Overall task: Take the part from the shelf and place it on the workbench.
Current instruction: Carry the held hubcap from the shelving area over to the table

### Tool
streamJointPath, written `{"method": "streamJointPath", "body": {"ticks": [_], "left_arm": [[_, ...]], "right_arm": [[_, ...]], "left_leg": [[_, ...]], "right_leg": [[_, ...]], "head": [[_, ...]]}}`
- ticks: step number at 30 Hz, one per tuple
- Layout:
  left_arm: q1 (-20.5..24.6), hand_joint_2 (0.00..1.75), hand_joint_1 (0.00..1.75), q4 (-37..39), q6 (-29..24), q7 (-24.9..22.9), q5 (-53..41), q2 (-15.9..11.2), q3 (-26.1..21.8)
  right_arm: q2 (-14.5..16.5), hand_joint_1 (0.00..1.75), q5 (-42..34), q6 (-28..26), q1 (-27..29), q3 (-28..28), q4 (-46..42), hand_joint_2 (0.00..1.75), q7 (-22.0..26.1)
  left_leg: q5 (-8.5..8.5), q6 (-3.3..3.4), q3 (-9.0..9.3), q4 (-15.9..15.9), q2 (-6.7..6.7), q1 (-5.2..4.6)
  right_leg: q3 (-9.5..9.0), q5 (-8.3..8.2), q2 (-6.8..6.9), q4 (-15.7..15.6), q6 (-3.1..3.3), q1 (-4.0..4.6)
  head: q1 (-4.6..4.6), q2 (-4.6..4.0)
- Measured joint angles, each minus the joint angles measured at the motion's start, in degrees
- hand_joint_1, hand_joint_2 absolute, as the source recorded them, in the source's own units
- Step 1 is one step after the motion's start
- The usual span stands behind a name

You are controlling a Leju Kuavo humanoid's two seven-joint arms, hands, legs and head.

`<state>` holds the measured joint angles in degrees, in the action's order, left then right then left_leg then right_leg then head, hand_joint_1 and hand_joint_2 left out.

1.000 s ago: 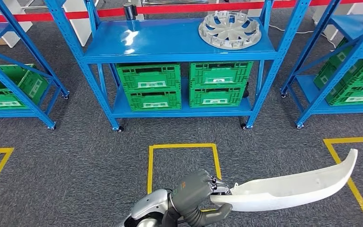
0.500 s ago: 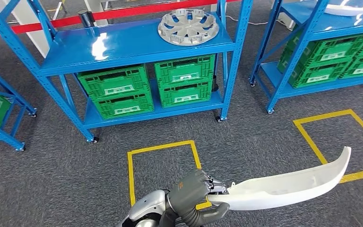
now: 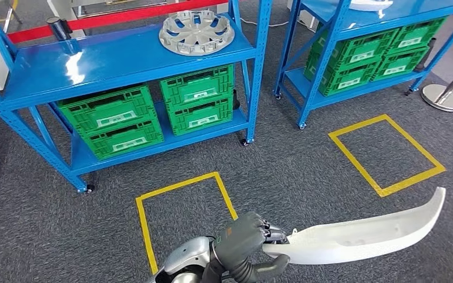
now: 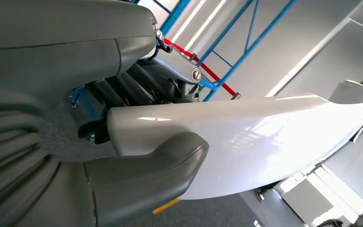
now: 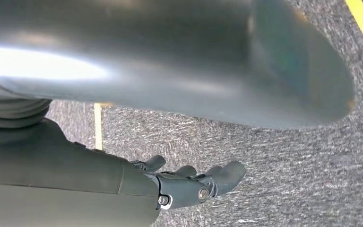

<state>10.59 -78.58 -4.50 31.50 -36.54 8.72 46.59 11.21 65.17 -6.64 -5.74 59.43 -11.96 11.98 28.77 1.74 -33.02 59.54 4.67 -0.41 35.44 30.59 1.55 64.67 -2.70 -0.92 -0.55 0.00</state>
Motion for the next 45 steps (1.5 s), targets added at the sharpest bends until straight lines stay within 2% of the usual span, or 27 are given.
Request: {"method": "streamJointPath", "body": {"ticks": [2, 5, 7, 9, 11, 12, 13, 14, 16, 18, 20, 22, 24, 26, 27, 28, 29, 31, 32, 34, 35, 36, 38, 40, 42, 43, 45], "left_arm": [[0.2, 1.75, 1.75, 0.0, 0.2, 0.0, 0.2, 0.1, 0.0], [0.5, 1.75, 1.75, 0.0, 0.5, 0.1, 0.5, 0.2, 0.1], [0.7, 1.75, 1.75, 0.0, 0.6, 0.0, 0.6, 0.3, 0.1], [0.7, 1.75, 1.75, 0.1, 0.8, -0.1, 0.7, 0.3, 0.1], [0.7, 1.75, 1.75, 0.2, 1.4, -0.3, 1.3, 0.3, 0.1], [0.7, 1.75, 1.75, 0.3, 1.9, -0.2, 1.6, 0.3, 0.1], [0.7, 1.75, 1.75, 0.3, 2.4, -0.2, 1.8, 0.4, 0.2], [0.9, 1.75, 1.75, 0.2, 2.9, -0.1, 1.8, 0.4, 0.4], [1.9, 1.75, 1.75, -0.5, 4.1, -0.2, 2.0, 0.8, 1.3], [4.2, 1.75, 1.75, -2.2, 7.6, -1.8, 5.4, 2.1, 3.0], [7.7, 1.75, 1.75, -4.4, 13.3, -5.3, 13.7, 4.3, 5.3], [11.3, 1.75, 1.75, -6.3, 18.3, -9.7, 24.1, 6.5, 8.0], [13.8, 1.75, 1.75, -8.2, 20.3, -13.1, 32.1, 7.9, 10.6], [15.8, 1.75, 1.75, -9.7, 20.2, -15.2, 36.7, 8.6, 12.7], [16.8, 1.75, 1.75, -10.3, 19.9, -15.8, 38.0, 9.1, 13.4], [17.7, 1.75, 1.75, -10.8, 19.3, -16.2, 38.7, 9.7, 13.8], [18.4, 1.75, 1.75, -11.3, 18.6, -16.2, 38.8, 10.2, 14.0], [19.3, 1.75, 1.75, -12.2, 17.2, -16.2, 38.1, 10.9, 14.1], [19.7, 1.75, 1.75, -12.6, 16.4, -16.2, 37.6, 11.1, 14.0], [20.2, 1.75, 1.75, -13.0, 15.1, -16.3, 37.0, 11.5, 13.9], [20.3, 1.75, 1.75, -13.1, 14.4, -16.3, 36.6, 11.6, 13.9], [20.4, 1.75, 1.75, -13.1, 13.6, -16.3, 36.2, 11.7, 13.9], [20.6, 1.75, 1.75, -13.2, 11.7, -16.0, 35.3, 11.8, 13.9], [20.6, 1.75, 1.75, -13.3, 10.1, -15.2, 35.0, 11.7, 13.8], [20.6, 1.75, 1.75, -13.4, 9.2, -14.2, 35.0, 11.6, 13.8], [20.5, 1.75, 1.75, -13.4, 8.9, -13.9, 34.9, 11.6, 13.8], [20.5, 1.75, 1.75, -13.3, 8.4, -13.7, 34.8, 11.5, 13.8]], "right_arm": [[0.0, 0.00, 0.0, 0.1, -0.2, 0.0, 0.0, 0.00, 0.0], [-0.1, 0.00, 0.0, 0.1, -0.1, 0.0, 0.0, 0.00, 0.0], [-0.1, 0.00, 0.2, 0.1, 0.0, 0.0, 0.0, 0.00, -0.1], [-0.1, 0.00, 0.5, 0.1, -0.2, 0.0, 0.0, 0.00, -0.4], [-0.1, 0.00, 1.0, 0.2, -0.3, 0.0, 0.0, 0.00, -0.8], [-0.1, 0.00, 1.3, 0.2, -0.3, 0.0, 0.0, 0.00, -1.1], [-0.1, 0.00, 1.7, 0.2, -0.3, 0.0, 0.0, 0.00, -1.2], [-0.1, 0.00, 2.1, 0.2, -0.3, -0.2, 0.0, 0.00, -1.4], [-0.1, 0.00, 3.0, 0.2, -0.5, -0.6, 0.0, 0.00, -1.6], [-0.2, 0.00, 3.6, 0.2, -0.8, -1.1, 0.0, 0.00, -2.1], [-0.2, 0.00, 3.5, 0.2, -0.9, -1.4, 0.0, 0.00, -2.7], [-0.2, 0.00, 2.9, 0.3, -1.0, -1.4, 0.0, 0.00, -2.7], [-0.2, 0.00, 2.2, 0.3, -1.2, -1.4, 0.0, 0.00, -2.4], [-0.2, 0.00, 1.9, 0.3, -1.3, -1.4, 0.0, 0.00, -2.2], [-0.2, 0.00, 1.8, 0.3, -1.2, -1.4, 0.0, 0.00, -2.1], [-0.2, 0.00, 1.8, 0.3, -1.1, -1.4, 0.0, 0.00, -2.1], [-0.3, 0.00, 1.9, 0.3, -1.0, -1.4, 0.0, 0.00, -2.2], [-0.4, 0.00, 2.7, 0.3, -1.0, -1.6, 0.0, 0.00, -2.6], [-0.4, 0.00, 3.4, 0.3, -1.2, -1.8, 0.0, 0.00, -2.9], [-0.4, 0.00, 4.7, 0.3, -1.5, -2.5, 0.0, 0.00, -3.7], [-0.4, 0.00, 5.2, 0.3, -1.6, -2.8, 0.0, 0.00, -4.0], [-0.4, 0.00, 5.7, 0.3, -1.8, -3.2, 0.0, 0.00, -4.4], [-0.4, 0.00, 6.8, 0.3, -2.3, -4.0, 0.0, 0.00, -5.0], [-0.2, 0.00, 7.6, 0.3, -3.1, -4.9, 0.0, 0.00, -5.4], [-0.1, 0.00, 7.9, 0.3, -3.6, -5.6, 0.0, 0.00, -5.6], [0.0, 0.00, 8.0, 0.3, -3.6, -5.9, 0.0, 0.00, -5.7], [0.0, 0.00, 8.0, 0.3, -3.7, -6.4, 0.0, 0.00, -5.8]], "left_leg": [[0.22, -0.45, -0.04, 0.4, 0.97, -0.24], [0.30, -1.21, 0.05, 0.5, 1.84, -0.25], [1.88, -2.00, -0.64, 2.3, -0.18, 0.02], [5.68, -2.76, -2.90, 8.1, -3.23, 0.42], [8.45, -3.18, -5.21, 14.2, -4.22, 0.73], [8.34, -3.31, -5.33, 15.0, -4.32, 0.88], [7.19, -3.40, -4.46, 13.7, -4.45, 1.03], [5.34, -3.47, -2.71, 10.5, -4.86, 1.24], [2.71, -3.55, 0.90, 3.4, -7.66, 1.70], [2.15, -3.14, 2.02, 0.5, -9.74, 1.78], [1.78, -2.15, 1.60, 0.6, -8.96, 1.60], [1.30, -1.09, 1.48, 0.4, -7.46, 1.58], [1.01, -0.33, 1.37, 0.2, -5.46, 1.33], [0.94, 0.13, 1.07, 0.2, -3.37, 0.82], [0.92, 0.28, 0.93, 0.2, -2.43, 0.56], [0.91, 0.38, 0.84, 0.2, -1.59, 0.35], [0.91, 0.43, 0.80, 0.2, -0.86, 0.19], [0.96, 0.36, 0.79, 0.4, 0.45, -0.16], [1.00, 0.23, 0.81, 0.4, 0.98, -0.32], [0.96, -0.24, 0.88, 0.4, 1.88, -0.53], [0.89, -0.50, 0.96, 0.3, 2.31, -0.53], [1.00, -0.87, 0.93, 0.4, 2.00, -0.49], [2.83, -1.66, 0.00, 2.7, -0.47, -0.28], [6.53, -2.28, -2.60, 8.9, -3.42, 0.13], [8.55, -2.59, -4.86, 14.4, -4.26, 0.43], [7.98, -2.67, -4.82, 14.6, -4.35, 0.56], [4.32, -2.70, -1.99, 9.1, -4.76, 0.84]], "right_leg": [[-2.59, -1.12, 1.40, -4.6, 0.63, 0.24], [-2.36, -1.55, 0.41, -5.3, 1.55, 0.22], [-2.14, -2.13, -0.54, -5.6, 2.17, -0.16], [-1.74, -2.63, -1.61, -5.7, 2.48, -0.49], [-1.31, -2.95, -2.91, -5.7, 2.34, -0.66], [-1.15, -3.09, -3.61, -5.7, 2.16, -0.76], [-1.02, -3.22, -4.34, -5.6, 1.95, -0.91], [-0.92, -3.35, -5.10, -5.5, 1.69, -1.10], [-0.54, -3.62, -6.49, -5.4, 0.93, -1.31], [0.10, -4.15, -7.61, -5.4, -0.20, -1.39], [0.57, -4.83, -8.51, -5.8, -1.29, -1.61], [1.39, -4.16, -6.74, -4.7, -1.72, -1.51], [3.97, -0.90, -3.55, 0.8, -1.58, -0.99], [7.05, 2.55, -2.41, 8.1, -1.40, -0.66], [7.55, 3.10, -2.27, 9.9, -1.27, -0.57], [6.91, 2.64, -2.13, 9.7, -1.08, -0.48], [5.09, 1.39, -1.84, 7.2, -0.83, -0.35], [0.10, -1.04, 0.13, -0.6, -0.08, 0.13], [-1.59, -1.72, 1.09, -3.4, 0.26, 0.38], [-2.36, -1.94, 1.84, -5.4, 0.84, 0.74], [-2.21, -2.24, 1.29, -5.5, 1.07, 0.70], [-2.11, -2.49, 0.78, -5.7, 1.35, 0.53], [-1.88, -3.06, -0.29, -6.1, 1.94, 0.08], [-1.49, -3.46, -1.45, -6.2, 2.31, -0.10], [-1.16, -3.71, -2.70, -6.1, 2.34, -0.13], [-1.06, -3.80, -3.27, -6.1, 2.24, -0.16], [-0.99, -3.93, -4.30, -5.9, 1.98, -0.27]], "head": [[-0.01, 0.00], [0.05, 0.00], [0.15, 0.00], [0.38, 0.00], [0.51, 0.00], [0.52, 0.00], [0.53, 0.00], [0.55, 0.00], [0.68, 0.00], [0.76, 0.00], [0.69, 0.00], [0.28, 0.00], [-0.33, 0.00], [-0.60, 0.00], [-0.64, 0.00], [-0.68, 0.00], [-0.73, 0.00], [-0.81, 0.00], [-0.81, 0.00], [-0.78, 0.00], [-0.75, 0.00], [-0.75, 0.00], [-0.55, 0.00], [-0.27, 0.00], [-0.15, 0.00], [-0.12, 0.00], [-0.06, 0.00]]}}
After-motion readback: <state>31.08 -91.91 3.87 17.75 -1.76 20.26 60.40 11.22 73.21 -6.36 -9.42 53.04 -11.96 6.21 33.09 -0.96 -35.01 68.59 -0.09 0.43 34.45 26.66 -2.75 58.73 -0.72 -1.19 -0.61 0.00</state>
